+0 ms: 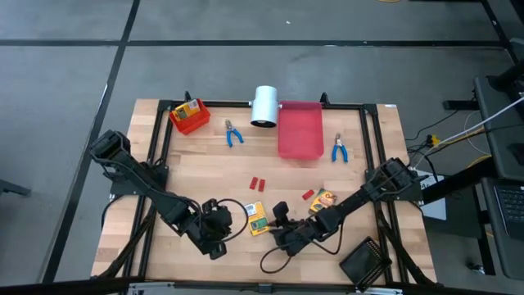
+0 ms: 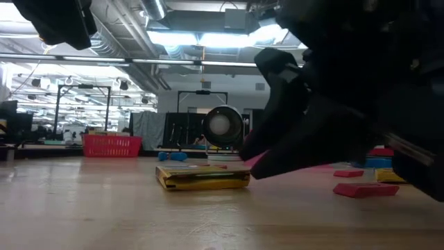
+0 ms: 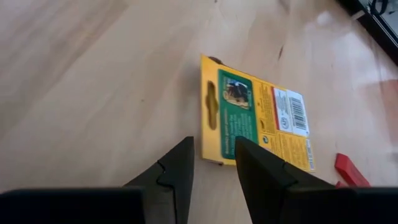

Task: Pick & Place School Supplies
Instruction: Put the yellow crayon box into the red bin

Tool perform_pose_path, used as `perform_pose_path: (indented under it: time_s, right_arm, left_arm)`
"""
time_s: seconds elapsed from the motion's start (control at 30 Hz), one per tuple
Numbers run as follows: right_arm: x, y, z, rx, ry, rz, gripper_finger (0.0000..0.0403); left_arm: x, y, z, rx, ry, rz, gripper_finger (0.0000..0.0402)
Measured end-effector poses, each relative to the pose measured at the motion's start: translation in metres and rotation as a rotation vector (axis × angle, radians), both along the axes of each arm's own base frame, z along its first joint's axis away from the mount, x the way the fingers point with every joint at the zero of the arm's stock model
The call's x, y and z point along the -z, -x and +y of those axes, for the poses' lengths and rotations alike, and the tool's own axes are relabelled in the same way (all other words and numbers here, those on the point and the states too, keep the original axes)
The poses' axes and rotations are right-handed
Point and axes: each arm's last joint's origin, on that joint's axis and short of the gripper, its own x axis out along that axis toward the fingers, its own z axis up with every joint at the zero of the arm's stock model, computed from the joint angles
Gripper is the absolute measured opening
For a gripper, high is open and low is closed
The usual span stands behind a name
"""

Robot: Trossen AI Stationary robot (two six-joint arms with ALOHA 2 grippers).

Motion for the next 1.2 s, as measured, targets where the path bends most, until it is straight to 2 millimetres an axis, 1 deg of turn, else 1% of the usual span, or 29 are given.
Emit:
perform_pose_path:
  time_s: [0.1, 0.3, 0.43, 0.5, 0.57, 0.73, 0.9, 1.0, 1.03, 1.2]
  right_arm:
    - [0.000, -0.002, -0.003, 0.008, -0.001, 0.000, 0.0120]
    - [0.012, -0.005, -0.002, -0.012, -0.016, 0.005, 0.0120]
    - [0.011, -0.003, 0.001, 0.005, 0.024, -0.018, 0.0115]
    - [0.011, -0.004, 0.000, 0.014, 0.040, -0.028, 0.0105]
    - [0.011, -0.004, 0.000, 0.016, 0.049, -0.031, 0.0086]
    - [0.011, -0.004, 0.000, 0.011, 0.050, -0.029, 0.0014]
    - [0.010, -0.004, 0.000, 0.011, 0.056, -0.036, 0.0006]
    - [0.004, -0.003, 0.001, 0.023, 0.048, -0.046, 0.0004]
    - [-0.002, -0.003, 0.003, 0.027, 0.050, -0.054, 0.0003]
    - [-0.053, -0.006, 0.012, 0.039, 0.015, -0.146, 0.0002]
  left_arm:
    - [0.000, 0.000, 0.000, -0.005, 0.004, 0.000, 0.0035]
    - [0.000, 0.000, 0.000, -0.012, 0.014, 0.003, 0.0035]
    - [0.000, 0.000, 0.000, -0.013, 0.023, 0.006, 0.0035]
    - [0.000, 0.000, 0.000, -0.013, 0.023, 0.006, 0.0035]
    - [0.000, 0.000, 0.000, -0.012, 0.022, 0.006, 0.0035]
    - [0.000, 0.000, 0.000, -0.012, 0.022, 0.005, 0.0035]
    - [0.000, 0.000, 0.000, -0.019, 0.012, -0.003, 0.0035]
    - [-0.002, 0.000, 0.001, -0.025, 0.006, -0.013, 0.0036]
    - [-0.004, 0.001, 0.001, -0.026, 0.007, -0.019, 0.0036]
    - [-0.024, 0.009, 0.008, -0.033, -0.018, -0.110, 0.0036]
